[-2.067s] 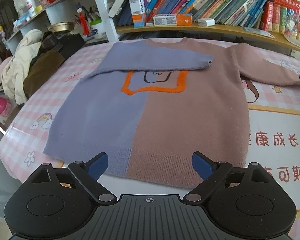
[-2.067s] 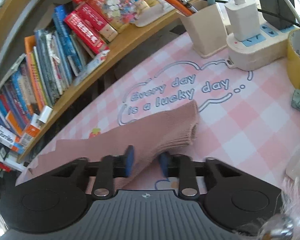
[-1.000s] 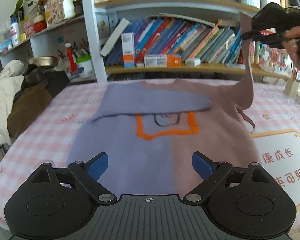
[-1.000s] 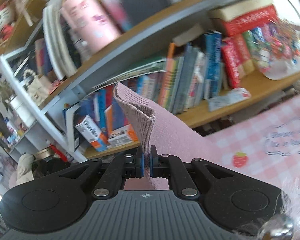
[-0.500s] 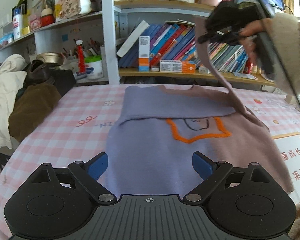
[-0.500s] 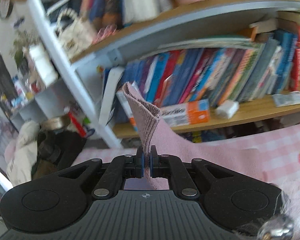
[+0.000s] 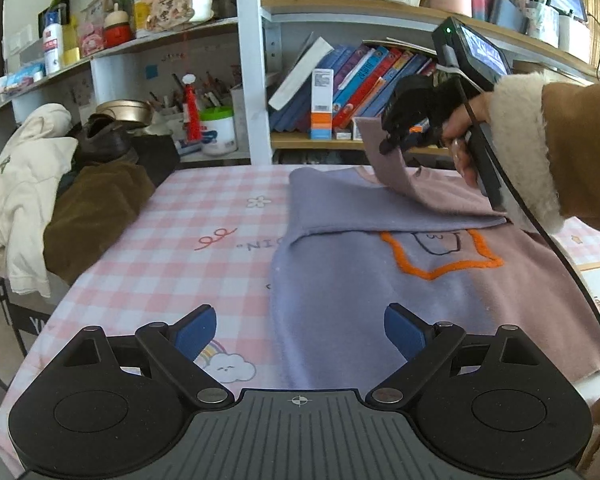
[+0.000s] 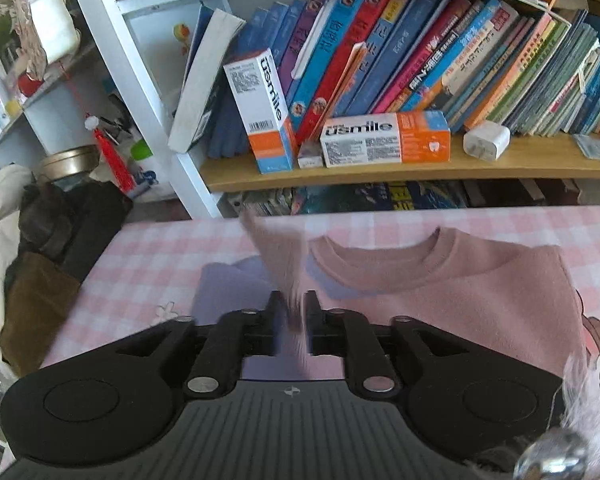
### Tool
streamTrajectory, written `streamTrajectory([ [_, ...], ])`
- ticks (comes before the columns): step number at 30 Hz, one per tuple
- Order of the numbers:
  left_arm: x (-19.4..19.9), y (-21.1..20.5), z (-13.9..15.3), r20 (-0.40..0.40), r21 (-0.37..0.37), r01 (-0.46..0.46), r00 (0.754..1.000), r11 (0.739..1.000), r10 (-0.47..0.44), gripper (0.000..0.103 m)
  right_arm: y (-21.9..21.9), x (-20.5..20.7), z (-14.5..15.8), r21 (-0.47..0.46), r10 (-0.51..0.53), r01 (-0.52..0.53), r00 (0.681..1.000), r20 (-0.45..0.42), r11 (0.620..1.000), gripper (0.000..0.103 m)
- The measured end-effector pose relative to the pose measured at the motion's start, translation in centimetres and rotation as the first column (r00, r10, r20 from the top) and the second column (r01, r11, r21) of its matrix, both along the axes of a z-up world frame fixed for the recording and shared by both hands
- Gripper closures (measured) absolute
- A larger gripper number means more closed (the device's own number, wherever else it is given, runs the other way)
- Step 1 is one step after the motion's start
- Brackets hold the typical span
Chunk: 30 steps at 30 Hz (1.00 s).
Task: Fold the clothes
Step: 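Lift the pink sleeve with the right tool and lay it across the chest, then open the right tool and move both tools to the sweater hem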
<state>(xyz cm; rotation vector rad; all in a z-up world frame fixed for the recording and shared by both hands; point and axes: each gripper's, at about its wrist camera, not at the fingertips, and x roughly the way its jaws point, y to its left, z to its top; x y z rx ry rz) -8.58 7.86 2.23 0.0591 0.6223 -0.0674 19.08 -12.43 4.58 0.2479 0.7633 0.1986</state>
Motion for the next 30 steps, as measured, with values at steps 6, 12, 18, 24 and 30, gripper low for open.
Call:
streamTrajectory([
  [6, 0.0, 0.0, 0.2, 0.011, -0.010, 0.008, 1.000, 1.000, -0.008, 0.010, -0.6, -2.7, 1.1, 0.071, 0.074, -0.074, 0.997, 0.004, 0.995, 0.053],
  [12, 0.5, 0.0, 0.0, -0.001, -0.037, -0.005, 1.000, 0.999, 0.004, 0.010, -3.0, -7.7, 2.0, 0.080, 0.081, -0.080, 0.997, -0.005, 0.994, 0.050],
  [18, 1.0, 0.3, -0.6, -0.050, -0.053, -0.064, 0.997, 0.997, 0.062, 0.010, -5.7, -14.0, 1.1, 0.022, 0.045, -0.044, 0.998, -0.035, 0.999, 0.049],
  [24, 1.5, -1.0, -0.8, -0.066, -0.075, -0.043, 0.997, 0.996, 0.038, 0.010, -8.2, -19.7, 0.4, -0.076, -0.014, 0.010, 0.999, -0.052, 0.997, 0.048],
  [30, 1.0, -3.6, -0.2, -0.044, -0.084, 0.010, 0.999, 0.996, -0.014, 0.010, -10.5, -23.5, 0.1, -0.095, -0.061, 0.056, 0.997, -0.054, 0.994, 0.046],
])
